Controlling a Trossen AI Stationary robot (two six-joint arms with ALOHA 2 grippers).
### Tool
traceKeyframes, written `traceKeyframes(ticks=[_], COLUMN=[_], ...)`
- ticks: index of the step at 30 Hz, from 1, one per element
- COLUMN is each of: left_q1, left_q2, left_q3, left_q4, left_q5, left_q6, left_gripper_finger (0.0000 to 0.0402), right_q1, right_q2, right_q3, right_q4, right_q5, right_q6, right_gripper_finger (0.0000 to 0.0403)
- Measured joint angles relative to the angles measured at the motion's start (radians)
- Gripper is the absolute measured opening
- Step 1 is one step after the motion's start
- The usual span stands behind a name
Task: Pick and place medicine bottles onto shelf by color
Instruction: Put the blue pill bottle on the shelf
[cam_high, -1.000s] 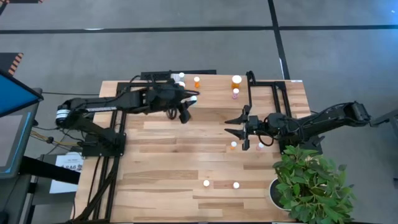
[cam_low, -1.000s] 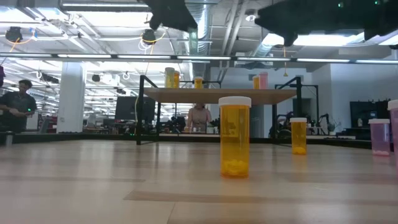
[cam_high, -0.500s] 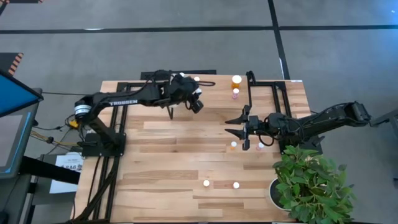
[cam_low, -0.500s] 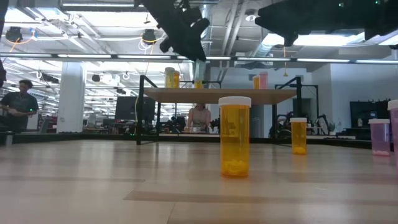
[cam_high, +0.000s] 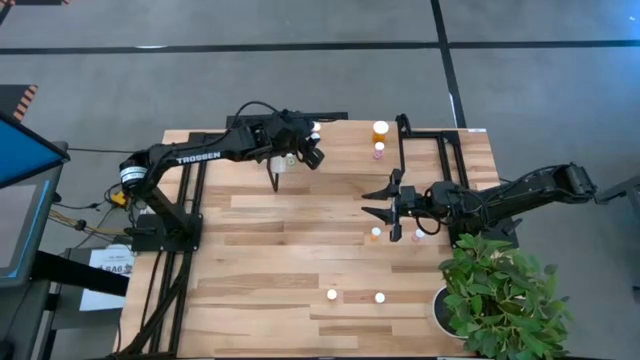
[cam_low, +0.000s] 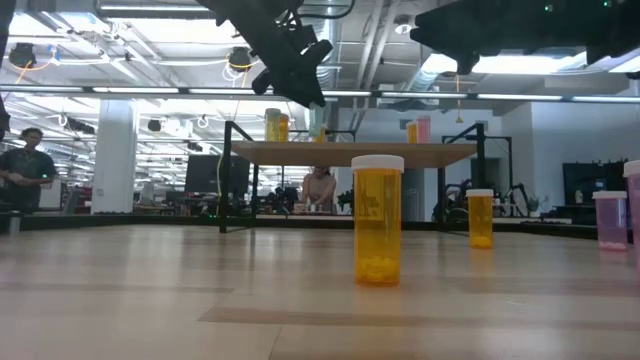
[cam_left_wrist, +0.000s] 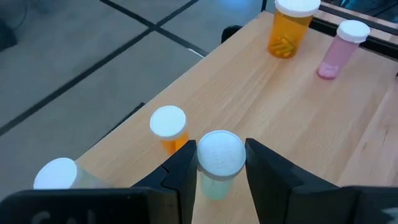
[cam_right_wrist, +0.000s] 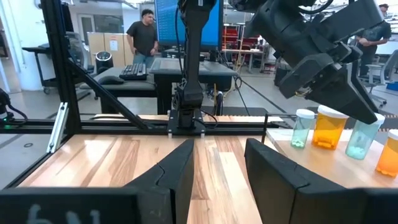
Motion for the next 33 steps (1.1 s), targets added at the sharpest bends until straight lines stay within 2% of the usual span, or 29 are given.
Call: traceKeyframes(ticks=[8, 13, 27, 33], left_q1=[0.002, 0.006, 0.006, 0.006], left_q2=[0.015, 0.015, 0.014, 0.014], left_q3=[-0.017, -0.054, -0.054, -0.054], left_q4=[0.026, 0.058, 0.062, 0.062], left_q5=[0.043, 0.044, 0.044, 0.044], left_q6=[-0.01, -0.023, -0.018, -0.018], left_gripper_finger=[0.0104, 0.0104, 0.0104, 0.0126], right_q1=[0.001, 0.007, 0.006, 0.006], right_q2=[0.0, 0.0, 0.0, 0.0], right_q3=[0.0, 0.0, 0.0, 0.0], right_q4=[0.016, 0.015, 0.022, 0.022], right_q5=[-0.001, -0.001, -0.001, -0.001], right_q6=[0.003, 0.003, 0.0, 0.001], right_gripper_finger=[0.0163, 0.0163, 0.0163, 0.0163])
